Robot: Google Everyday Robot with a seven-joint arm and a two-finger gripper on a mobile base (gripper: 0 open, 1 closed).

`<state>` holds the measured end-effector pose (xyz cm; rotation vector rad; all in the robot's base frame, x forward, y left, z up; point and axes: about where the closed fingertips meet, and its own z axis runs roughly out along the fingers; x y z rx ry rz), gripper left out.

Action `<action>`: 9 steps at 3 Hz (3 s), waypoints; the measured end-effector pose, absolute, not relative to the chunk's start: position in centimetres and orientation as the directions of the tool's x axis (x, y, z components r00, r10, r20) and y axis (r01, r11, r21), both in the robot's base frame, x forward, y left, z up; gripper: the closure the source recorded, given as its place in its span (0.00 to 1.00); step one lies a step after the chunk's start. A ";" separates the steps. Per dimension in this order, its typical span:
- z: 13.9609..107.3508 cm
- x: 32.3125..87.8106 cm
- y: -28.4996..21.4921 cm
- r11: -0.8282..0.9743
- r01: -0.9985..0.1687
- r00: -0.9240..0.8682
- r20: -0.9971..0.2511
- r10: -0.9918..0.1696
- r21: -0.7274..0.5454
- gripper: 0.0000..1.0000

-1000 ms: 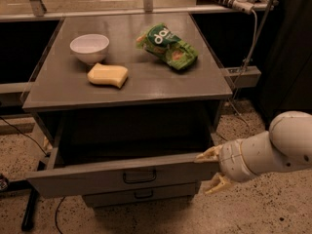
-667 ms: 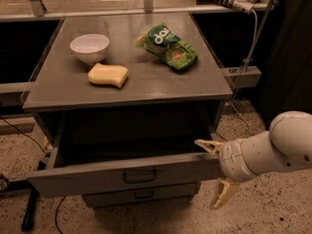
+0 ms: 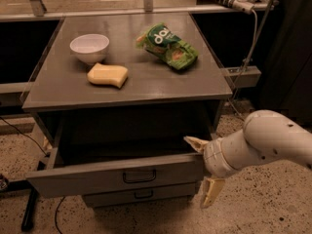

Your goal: Open top drawer

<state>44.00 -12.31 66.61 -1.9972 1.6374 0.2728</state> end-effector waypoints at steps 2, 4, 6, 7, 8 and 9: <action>66.6 44.0 -12.1 -0.122 -0.954 0.245 -0.476 -0.845 -0.274 0.19; 68.8 42.4 -11.9 -0.151 -0.944 0.288 -0.511 -0.810 -0.293 0.65; 71.4 37.8 -13.6 -0.142 -0.929 0.323 -0.561 -0.762 -0.341 1.00; 71.4 37.7 -13.8 -0.140 -0.928 0.323 -0.561 -0.762 -0.344 0.81; 71.4 37.7 -13.8 -0.140 -0.928 0.323 -0.561 -0.762 -0.344 0.58; 71.4 37.7 -13.8 -0.140 -0.928 0.323 -0.561 -0.762 -0.344 0.35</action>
Offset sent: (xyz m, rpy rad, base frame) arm 0.0005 0.0018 -0.0006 -0.0015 0.0013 0.0039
